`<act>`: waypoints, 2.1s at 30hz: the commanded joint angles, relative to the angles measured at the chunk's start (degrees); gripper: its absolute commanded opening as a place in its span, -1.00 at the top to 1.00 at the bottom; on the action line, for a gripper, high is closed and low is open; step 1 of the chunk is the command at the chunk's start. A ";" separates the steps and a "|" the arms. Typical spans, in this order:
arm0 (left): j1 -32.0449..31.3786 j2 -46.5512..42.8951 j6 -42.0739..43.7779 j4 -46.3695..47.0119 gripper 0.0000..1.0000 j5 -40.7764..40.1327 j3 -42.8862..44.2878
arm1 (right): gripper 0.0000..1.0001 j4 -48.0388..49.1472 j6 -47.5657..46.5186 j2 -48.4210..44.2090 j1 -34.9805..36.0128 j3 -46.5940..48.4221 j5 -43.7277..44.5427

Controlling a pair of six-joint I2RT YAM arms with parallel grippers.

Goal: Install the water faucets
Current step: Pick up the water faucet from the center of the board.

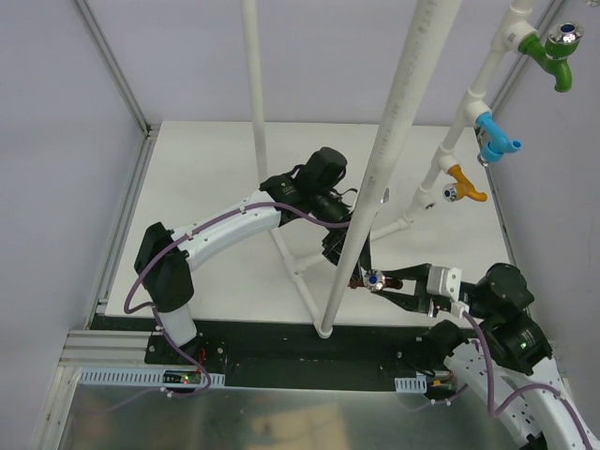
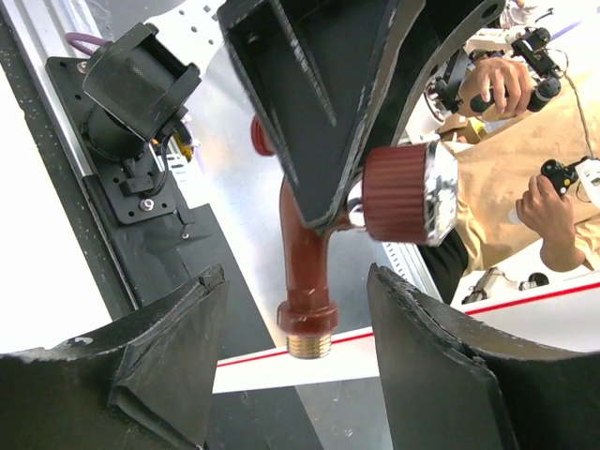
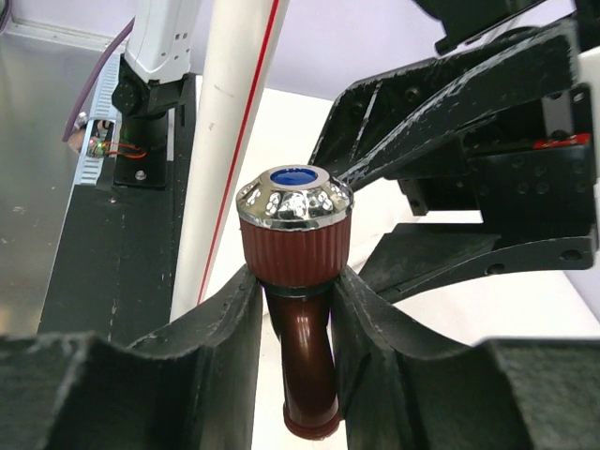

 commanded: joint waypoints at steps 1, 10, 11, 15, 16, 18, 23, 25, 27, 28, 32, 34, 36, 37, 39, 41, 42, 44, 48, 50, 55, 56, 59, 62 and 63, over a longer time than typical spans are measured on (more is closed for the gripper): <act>-0.55 -1.09 1.22 2.01 -0.25 0.68 1.06 | 1.00 1.13 1.72 -3.24 0.26 0.81 4.07; -0.55 -2.05 1.83 2.01 -0.29 -1.08 -0.43 | 1.00 0.68 5.76 -5.53 0.26 0.55 10.66; -0.55 -1.96 1.75 2.01 -0.29 -0.99 -0.43 | 1.00 0.86 6.37 -5.62 0.26 0.46 11.10; -0.64 -1.96 1.13 2.01 -0.26 -0.99 -0.87 | 0.99 2.17 8.31 -5.97 0.26 0.38 13.74; -0.55 -1.96 1.04 1.92 -0.25 -0.99 -1.04 | 0.99 2.35 8.57 -6.23 0.35 0.55 14.27; -0.55 -1.88 1.04 2.01 -0.22 -0.90 -1.31 | 0.98 2.18 8.66 -6.41 0.26 0.46 14.53; -0.64 -1.35 0.60 2.01 -0.10 -0.20 -1.22 | 0.97 1.83 8.92 -6.67 0.26 0.38 15.06; -0.64 -1.44 0.78 2.10 -0.05 -0.11 -1.31 | 0.97 1.91 9.10 -6.76 0.26 0.29 14.80; -0.55 -1.35 0.78 2.01 0.14 0.15 -1.22 | 0.97 2.00 9.28 -6.85 0.35 0.29 14.62; -0.55 -1.17 0.87 2.01 0.27 0.33 -1.13 | 0.97 2.09 9.45 -6.85 0.26 0.20 14.62; -0.64 -0.47 0.34 2.01 0.65 1.47 -0.78 | 0.96 2.35 9.63 -6.85 0.26 0.02 14.45; -0.64 -0.38 0.34 2.01 0.82 1.91 -0.78 | 0.95 2.53 9.89 -6.94 0.35 -0.06 14.45; -0.72 -0.29 0.34 2.01 1.00 2.79 -0.87 | 0.92 2.53 10.15 -6.94 0.35 -0.24 14.10; -0.64 -0.38 0.34 2.01 1.00 3.14 -0.87 | 0.83 2.27 10.24 -7.02 0.26 -0.15 13.75; -0.64 -0.64 0.43 2.01 1.00 3.67 -1.05 | 0.51 1.39 10.24 -6.85 0.26 0.11 12.61; -0.72 -0.91 0.25 2.01 1.00 5.16 -1.05 | 0.39 0.60 10.07 -6.76 0.26 0.20 10.85; -0.72 -0.91 0.16 2.01 1.00 5.69 -1.04 | 0.36 0.16 9.98 -6.50 0.26 0.29 9.80; -0.64 -1.35 0.08 2.01 1.00 6.74 -1.04 | 0.22 -0.63 9.63 -5.97 0.26 0.64 8.04; -0.81 -1.87 -0.10 2.01 1.00 8.85 -1.13 | -0.22 -2.13 7.88 -4.30 0.26 1.60 5.49; -0.90 -1.96 -0.45 2.01 1.00 9.38 -0.96 | -0.29 -1.95 7.00 -3.25 0.26 1.87 4.26; -1.43 -1.79 -0.80 2.10 1.00 9.82 -0.08 | -0.32 0.77 7.34 -1.14 0.35 2.31 3.11; -1.43 -1.79 -0.80 2.01 1.00 9.82 -0.08 | -0.32 1.38 7.52 -0.87 0.26 2.22 3.02; -1.69 -1.61 -0.80 2.01 1.00 10.08 0.54 | -0.26 2.96 8.13 0.01 0.35 2.05 2.93; -2.04 -1.17 -0.89 2.01 1.00 10.09 1.59 | -0.14 4.46 8.57 0.62 0.26 1.70 2.49; -2.13 -0.91 -1.07 2.01 1.00 10.26 2.20 | -0.11 5.07 8.83 0.80 0.26 1.43 2.41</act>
